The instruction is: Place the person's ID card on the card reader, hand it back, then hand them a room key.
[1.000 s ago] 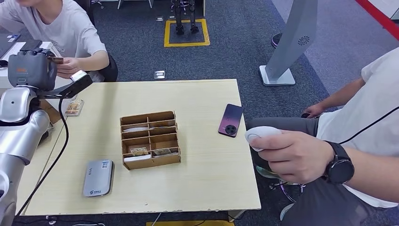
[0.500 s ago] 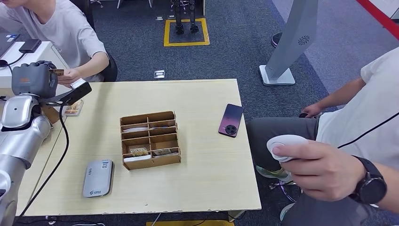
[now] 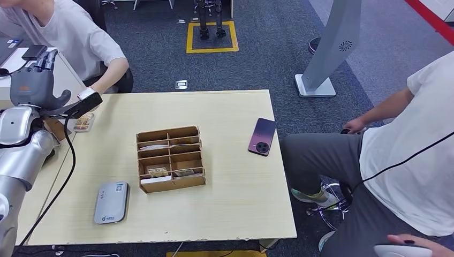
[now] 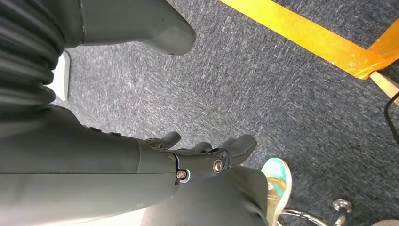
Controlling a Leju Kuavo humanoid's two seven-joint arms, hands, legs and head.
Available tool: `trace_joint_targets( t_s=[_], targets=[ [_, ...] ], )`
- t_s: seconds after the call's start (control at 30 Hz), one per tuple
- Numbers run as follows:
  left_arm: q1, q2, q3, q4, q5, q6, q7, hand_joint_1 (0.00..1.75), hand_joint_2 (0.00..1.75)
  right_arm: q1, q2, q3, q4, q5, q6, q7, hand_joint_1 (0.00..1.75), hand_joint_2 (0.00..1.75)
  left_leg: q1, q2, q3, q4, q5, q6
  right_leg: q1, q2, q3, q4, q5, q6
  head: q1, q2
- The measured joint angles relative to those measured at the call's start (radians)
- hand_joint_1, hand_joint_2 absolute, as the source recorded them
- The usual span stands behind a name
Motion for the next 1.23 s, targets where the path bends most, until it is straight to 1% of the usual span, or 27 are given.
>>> trace_joint_targets(
  t_s=[0.03,0.07,0.17,0.2,0.3,0.37,0.43,0.5,0.57,0.63,0.77,0.83,0.87,0.93,1.0,1.07,1.1,1.17,1.2,1.23],
  targets=[
    [0.013,0.005,0.005,-0.012,0.013,0.011,-0.012,0.0,1.75,0.001,0.0,0.0,0.0,-0.004,0.0,0.001,0.0,1.75,0.0,0.0,0.001,0.0,0.0,0.0,0.0,0.001,0.0,0.0,0.0,0.0,0.0,0.0],
    [0.078,0.022,0.029,-0.057,0.052,0.04,-0.046,0.0,1.75,0.008,0.0,0.0,0.0,-0.009,-0.001,0.003,0.0,1.75,-0.001,0.002,0.002,-0.001,-0.001,0.0,-0.001,0.003,0.001,0.0,0.0,0.0,0.0,0.0],
    [0.317,0.077,0.118,-0.212,0.152,0.112,-0.135,0.0,1.75,0.037,-0.001,-0.001,0.001,-0.02,-0.004,0.009,0.0,1.75,-0.001,0.005,0.004,-0.003,-0.002,-0.002,-0.002,0.006,0.0,0.0,-0.002,-0.002,-0.003,0.0],
    [0.344,0.083,0.13,-0.231,0.153,0.112,-0.138,0.0,1.75,0.039,-0.001,-0.001,0.001,-0.02,-0.004,0.009,0.0,1.75,0.0,0.004,0.003,-0.003,-0.002,-0.002,-0.001,0.004,0.0,0.0,-0.002,-0.002,-0.003,0.0],
    [0.379,0.094,0.151,-0.267,0.153,0.108,-0.138,0.0,1.75,0.039,-0.002,-0.001,0.001,-0.021,-0.004,0.011,0.0,1.75,0.0,0.002,0.003,-0.003,-0.002,-0.002,-0.001,0.002,0.001,0.0,-0.002,-0.002,-0.003,0.0],
    [0.412,0.102,0.169,-0.298,0.168,0.123,-0.151,0.0,1.75,0.038,-0.002,-0.003,0.001,-0.027,-0.006,0.011,0.0,1.75,-0.001,0.003,0.003,-0.003,-0.002,-0.002,-0.001,0.003,0.001,0.0,-0.002,-0.002,-0.002,0.0],
    [0.485,0.107,0.205,-0.358,0.201,0.167,-0.185,0.0,1.75,0.04,-0.002,-0.01,0.001,-0.041,-0.012,0.005,0.0,1.75,-0.001,0.007,0.005,-0.003,-0.003,-0.002,-0.001,0.007,0.002,0.0,-0.002,-0.002,-0.003,0.0],
    [0.601,0.105,0.267,-0.453,0.235,0.21,-0.232,0.0,1.75,0.045,-0.002,-0.021,0.001,-0.057,-0.019,-0.004,0.0,1.75,-0.001,0.01,0.007,-0.003,-0.005,-0.002,-0.002,0.011,0.001,0.0,-0.002,-0.002,-0.003,0.0],
    [0.729,0.092,0.346,-0.557,0.263,0.228,-0.279,0.0,1.75,0.051,-0.002,-0.032,0.001,-0.068,-0.024,-0.009,0.0,1.75,-0.001,0.012,0.007,-0.003,-0.006,-0.002,-0.002,0.013,0.001,0.0,-0.004,-0.003,-0.003,0.0],
    [0.822,0.077,0.417,-0.633,0.279,0.231,-0.305,0.0,1.75,0.057,-0.002,-0.041,0.001,-0.071,-0.025,-0.011,0.0,1.75,-0.001,0.011,0.006,-0.003,-0.007,-0.002,-0.002,0.012,0.0,-0.001,-0.005,-0.002,-0.002,0.0],
    [0.912,0.058,0.51,-0.716,0.309,0.23,-0.31,0.0,1.75,0.056,-0.002,-0.052,0.001,-0.081,-0.028,-0.009,0.0,1.75,-0.001,0.005,0.005,-0.003,-0.007,-0.001,-0.002,0.004,0.002,-0.001,-0.006,-0.001,-0.002,0.0],
    [0.962,0.044,0.581,-0.737,0.352,0.226,-0.323,0.0,1.75,0.058,-0.002,-0.062,0.001,-0.09,-0.033,-0.004,0.0,1.75,-0.001,0.006,0.006,-0.004,-0.008,-0.002,-0.001,0.005,0.004,0.0,-0.007,-0.002,-0.003,0.0],
    [0.989,0.033,0.634,-0.741,0.378,0.217,-0.345,0.0,1.75,0.061,-0.002,-0.068,0.001,-0.094,-0.036,0.0,0.0,1.75,-0.001,0.007,0.006,-0.004,-0.008,-0.002,-0.001,0.006,0.004,0.0,-0.007,-0.002,-0.003,0.0],
    [1.022,0.004,0.778,-0.722,0.422,0.174,-0.422,0.0,1.75,0.072,-0.003,-0.081,0.001,-0.1,-0.042,0.006,0.0,1.75,0.0,0.007,0.006,-0.004,-0.008,-0.002,0.0,0.006,0.004,0.0,-0.008,-0.003,-0.004,0.0],
    [1.026,-0.022,0.966,-0.659,0.445,0.107,-0.506,0.0,1.75,0.08,-0.007,-0.094,0.0,-0.102,-0.046,0.012,0.0,1.75,0.0,0.006,0.006,-0.004,-0.008,-0.003,0.0,0.006,0.004,0.0,-0.008,-0.003,-0.004,0.0],
    [1.009,-0.045,1.16,-0.563,0.453,0.069,-0.549,0.0,1.75,0.083,-0.01,-0.107,-0.002,-0.102,-0.049,0.017,0.0,1.75,0.001,0.006,0.007,-0.004,-0.009,-0.003,0.001,0.006,0.004,0.0,-0.009,-0.004,-0.004,0.0],
    [0.996,-0.058,1.25,-0.511,0.453,0.073,-0.553,0.0,1.75,0.083,-0.012,-0.112,-0.003,-0.102,-0.05,0.018,0.0,1.75,0.001,0.006,0.007,-0.004,-0.009,-0.003,0.001,0.005,0.004,0.0,-0.009,-0.004,-0.004,0.0],
    [0.972,-0.091,1.401,-0.409,0.444,0.118,-0.533,0.0,1.75,0.082,-0.013,-0.122,-0.006,-0.101,-0.052,0.013,0.0,1.75,0.0,0.005,0.007,-0.004,-0.009,-0.003,0.0,0.004,0.005,-0.001,-0.009,-0.003,-0.004,0.0],
    [0.962,-0.11,1.461,-0.36,0.438,0.146,-0.511,0.0,1.75,0.081,-0.013,-0.125,-0.007,-0.1,-0.053,0.009,0.0,1.75,0.0,0.004,0.007,-0.004,-0.009,-0.003,0.0,0.002,0.005,-0.001,-0.01,-0.003,-0.004,0.0],
    [0.959,-0.12,1.489,-0.336,0.433,0.161,-0.499,0.0,1.75,0.081,-0.013,-0.127,-0.007,-0.1,-0.054,0.007,0.0,1.75,0.0,0.003,0.007,-0.004,-0.009,-0.003,0.0,0.002,0.005,-0.001,-0.01,-0.003,-0.004,0.0]
  ],
)
